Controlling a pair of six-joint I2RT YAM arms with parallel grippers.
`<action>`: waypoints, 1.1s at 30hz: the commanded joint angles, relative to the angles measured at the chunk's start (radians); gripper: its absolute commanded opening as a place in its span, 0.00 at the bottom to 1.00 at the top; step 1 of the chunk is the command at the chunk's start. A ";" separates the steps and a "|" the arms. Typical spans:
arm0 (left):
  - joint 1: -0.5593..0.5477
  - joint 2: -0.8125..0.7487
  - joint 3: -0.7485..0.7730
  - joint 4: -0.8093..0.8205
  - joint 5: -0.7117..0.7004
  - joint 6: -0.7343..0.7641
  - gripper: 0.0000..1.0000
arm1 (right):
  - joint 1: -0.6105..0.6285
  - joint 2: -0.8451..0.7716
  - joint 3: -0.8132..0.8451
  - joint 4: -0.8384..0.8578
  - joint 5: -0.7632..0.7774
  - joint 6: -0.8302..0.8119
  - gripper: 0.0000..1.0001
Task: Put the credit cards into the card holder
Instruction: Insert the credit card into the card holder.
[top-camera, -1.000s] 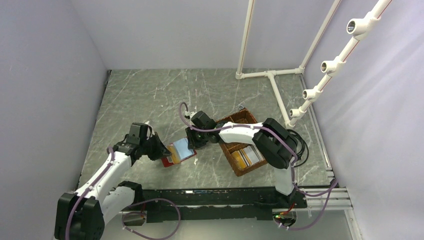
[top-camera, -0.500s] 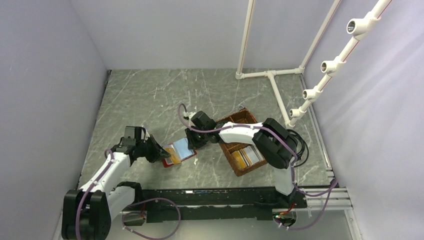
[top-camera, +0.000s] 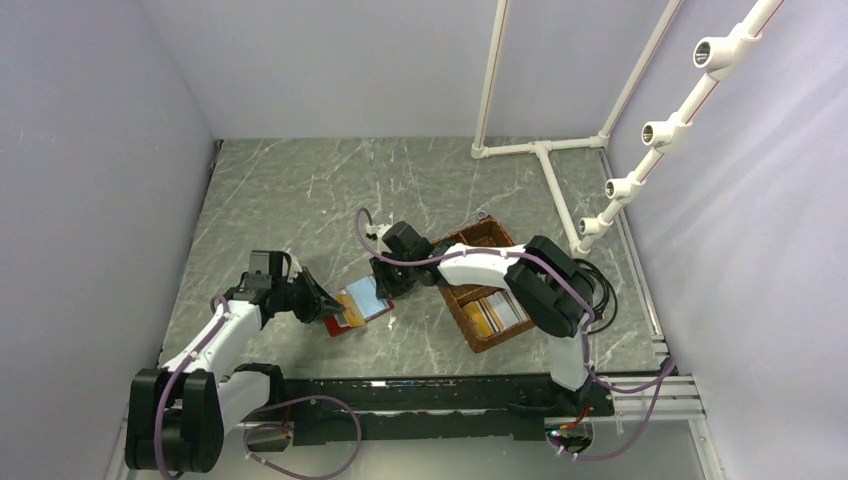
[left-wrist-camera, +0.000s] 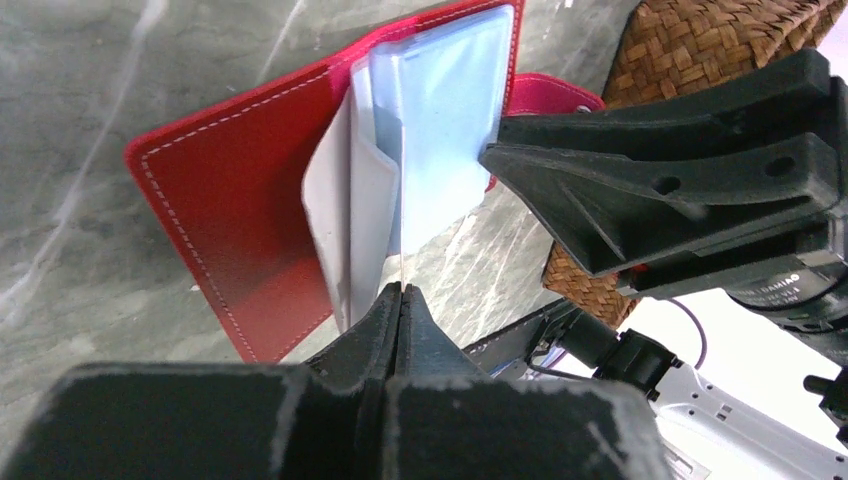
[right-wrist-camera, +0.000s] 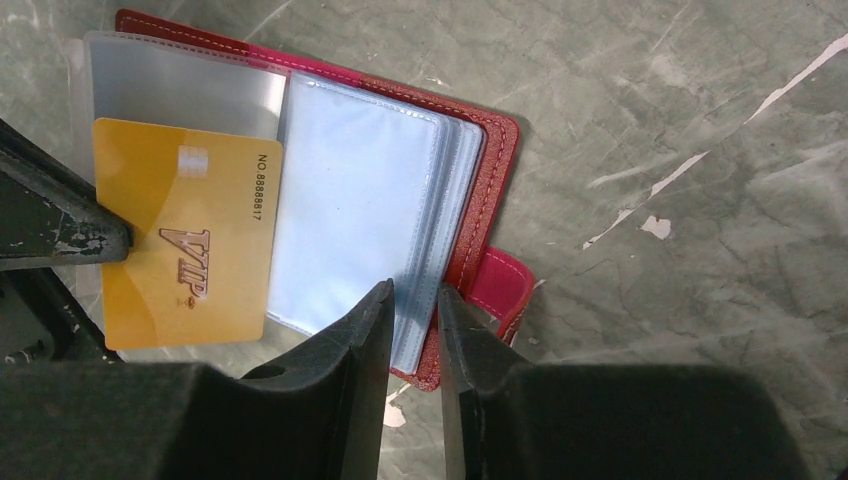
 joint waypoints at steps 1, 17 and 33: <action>0.003 -0.016 0.006 0.067 0.059 0.022 0.00 | -0.005 0.055 -0.004 -0.026 0.018 -0.042 0.25; -0.023 0.206 -0.027 0.274 0.082 0.012 0.00 | -0.012 -0.024 0.076 -0.243 0.212 -0.164 0.34; -0.009 -0.023 -0.043 0.068 -0.007 -0.054 0.00 | 0.023 -0.024 0.173 -0.138 0.024 -0.170 0.59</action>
